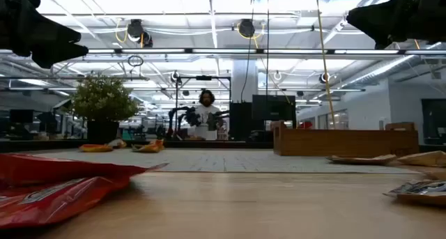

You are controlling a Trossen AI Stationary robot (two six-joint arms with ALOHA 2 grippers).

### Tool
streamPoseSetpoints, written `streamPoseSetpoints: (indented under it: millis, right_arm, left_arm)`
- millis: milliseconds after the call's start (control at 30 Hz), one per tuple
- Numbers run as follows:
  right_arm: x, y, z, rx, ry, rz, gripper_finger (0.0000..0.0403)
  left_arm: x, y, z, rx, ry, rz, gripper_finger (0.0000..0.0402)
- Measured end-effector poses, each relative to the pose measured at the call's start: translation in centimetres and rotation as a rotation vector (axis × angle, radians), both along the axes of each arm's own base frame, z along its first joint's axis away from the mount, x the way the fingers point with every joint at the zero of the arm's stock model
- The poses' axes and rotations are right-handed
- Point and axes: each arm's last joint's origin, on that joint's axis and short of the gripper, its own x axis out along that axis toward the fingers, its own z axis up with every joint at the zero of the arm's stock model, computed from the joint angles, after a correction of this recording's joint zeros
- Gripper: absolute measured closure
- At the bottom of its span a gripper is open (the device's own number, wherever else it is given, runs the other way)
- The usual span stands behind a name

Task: Pick & Place Tea

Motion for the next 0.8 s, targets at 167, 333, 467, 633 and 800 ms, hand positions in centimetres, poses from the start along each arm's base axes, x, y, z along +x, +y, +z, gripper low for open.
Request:
streamPoseSetpoints:
  millis: [167, 333, 467, 633, 800]
  right_arm:
    - [0.00, 0.00, 0.00, 0.000, 0.000, 0.000, 0.0320]
    - [0.00, 0.00, 0.00, 0.000, 0.000, 0.000, 0.0320]
    - [0.00, 0.00, 0.00, 0.000, 0.000, 0.000, 0.0321]
    - [0.00, 0.00, 0.01, 0.000, 0.000, 0.000, 0.0321]
    - [0.00, 0.00, -0.01, 0.000, 0.001, 0.000, 0.0320]
  left_arm:
    - [0.00, 0.00, 0.00, 0.000, 0.000, 0.000, 0.0126]
    - [0.00, 0.00, 0.01, 0.000, 0.000, 0.000, 0.0119]
    - [0.00, 0.00, 0.00, 0.000, 0.000, 0.000, 0.0123]
    - [0.00, 0.00, 0.00, 0.000, 0.000, 0.000, 0.0127]
    - [0.00, 0.00, 0.00, 0.000, 0.000, 0.000, 0.0122]
